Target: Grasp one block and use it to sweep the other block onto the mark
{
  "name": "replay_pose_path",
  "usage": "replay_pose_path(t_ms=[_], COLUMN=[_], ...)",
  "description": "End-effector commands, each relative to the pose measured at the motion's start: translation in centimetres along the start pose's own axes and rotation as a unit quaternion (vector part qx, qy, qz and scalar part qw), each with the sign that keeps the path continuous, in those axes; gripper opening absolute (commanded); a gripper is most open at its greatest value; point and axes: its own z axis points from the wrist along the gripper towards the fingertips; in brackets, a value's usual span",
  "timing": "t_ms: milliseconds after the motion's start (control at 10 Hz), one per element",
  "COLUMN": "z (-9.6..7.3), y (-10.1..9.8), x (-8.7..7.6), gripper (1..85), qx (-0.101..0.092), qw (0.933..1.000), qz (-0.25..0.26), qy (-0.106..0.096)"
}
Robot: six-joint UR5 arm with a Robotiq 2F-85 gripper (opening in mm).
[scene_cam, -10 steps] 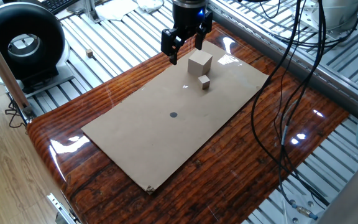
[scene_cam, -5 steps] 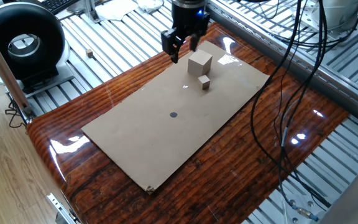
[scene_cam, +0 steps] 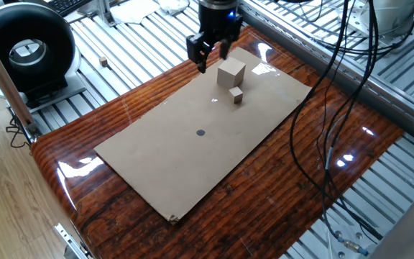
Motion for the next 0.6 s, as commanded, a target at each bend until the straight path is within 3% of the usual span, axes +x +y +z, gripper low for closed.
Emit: replay_pose_path(t_ms=[0,300,500], z=[0.3,3.2,3.2], y=[-1.1,-3.1,-3.6], x=[5.6,4.0,3.6], gripper=[1.0,1.0,1.0], qx=[-0.007,-0.03,-0.023], qw=[0.9946,0.9894,0.9891], qz=[-0.065,-0.142,-0.146], qy=[0.081,0.008,0.002])
